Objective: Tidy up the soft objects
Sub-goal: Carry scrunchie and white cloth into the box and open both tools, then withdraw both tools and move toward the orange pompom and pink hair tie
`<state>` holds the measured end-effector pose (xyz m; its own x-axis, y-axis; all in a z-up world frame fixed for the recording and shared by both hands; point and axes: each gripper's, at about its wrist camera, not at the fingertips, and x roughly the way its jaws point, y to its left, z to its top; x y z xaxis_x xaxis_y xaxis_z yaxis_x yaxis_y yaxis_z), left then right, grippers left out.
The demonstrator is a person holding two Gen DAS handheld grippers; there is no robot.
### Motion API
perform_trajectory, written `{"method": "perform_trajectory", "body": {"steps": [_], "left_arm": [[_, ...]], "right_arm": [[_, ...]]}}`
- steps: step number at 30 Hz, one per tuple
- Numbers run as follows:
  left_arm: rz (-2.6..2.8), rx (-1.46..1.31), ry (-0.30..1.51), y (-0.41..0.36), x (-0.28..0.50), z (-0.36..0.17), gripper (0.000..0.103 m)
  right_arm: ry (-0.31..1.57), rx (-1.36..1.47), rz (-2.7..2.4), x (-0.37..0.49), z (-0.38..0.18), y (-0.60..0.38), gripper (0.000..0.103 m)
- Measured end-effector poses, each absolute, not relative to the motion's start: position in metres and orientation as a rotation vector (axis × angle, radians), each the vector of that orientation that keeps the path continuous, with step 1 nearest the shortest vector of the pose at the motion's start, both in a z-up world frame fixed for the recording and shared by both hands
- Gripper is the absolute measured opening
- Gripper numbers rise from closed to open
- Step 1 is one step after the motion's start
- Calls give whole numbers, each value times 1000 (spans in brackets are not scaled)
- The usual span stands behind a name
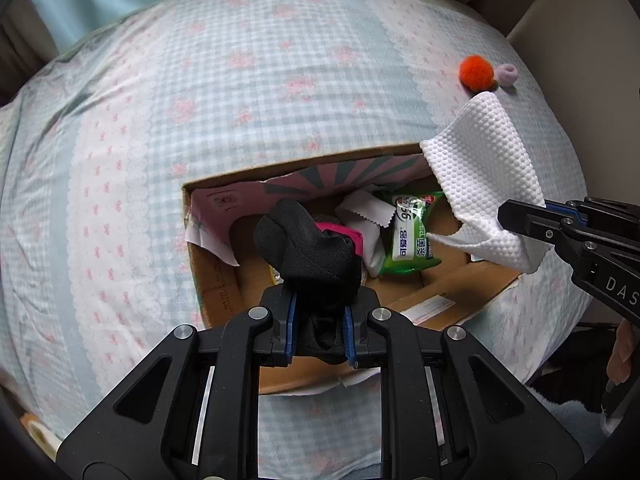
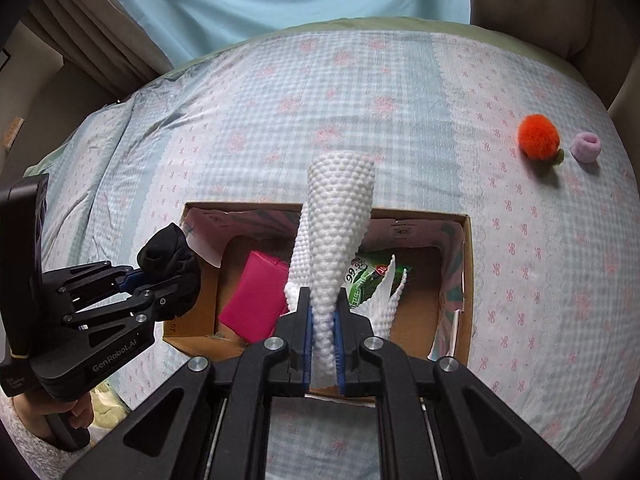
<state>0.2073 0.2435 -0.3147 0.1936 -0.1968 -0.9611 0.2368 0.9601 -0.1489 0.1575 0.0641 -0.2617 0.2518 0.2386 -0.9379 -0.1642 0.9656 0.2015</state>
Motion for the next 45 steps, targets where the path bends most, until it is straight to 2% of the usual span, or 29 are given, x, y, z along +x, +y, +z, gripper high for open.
{"method": "perform_trajectory", "body": {"steps": [6,15,16,18,19,20,21,22,33,45], "left_arm": [[-326,33,1404,233,217,-351,15],[-308,64,1429,241,245,-368,15],[-314,69,1435,240,247,-369,19],[-345,79,1449,237,246,-371,46],[-346,100,1451,235,244,-372,86],[-347,122,1442,233,240,-371,102],[-363,129,1425,233,235,-369,102],[-375,133,1424,233,230,-369,103],[-346,125,1423,232,205,-360,103],[-305,132,1315,232,181,-304,103]], "right_arm": [[1417,76,243,166,-304,62,8],[1499,75,283,177,-325,67,9],[1511,81,285,179,-328,67,9],[1523,88,270,181,-333,65,10],[1526,95,266,181,-335,64,22],[1528,114,261,182,-337,61,35],[1528,133,250,182,-339,58,79],[1521,143,238,183,-340,56,103],[1476,170,216,180,-332,52,103],[1385,163,223,158,-288,49,103]]}}
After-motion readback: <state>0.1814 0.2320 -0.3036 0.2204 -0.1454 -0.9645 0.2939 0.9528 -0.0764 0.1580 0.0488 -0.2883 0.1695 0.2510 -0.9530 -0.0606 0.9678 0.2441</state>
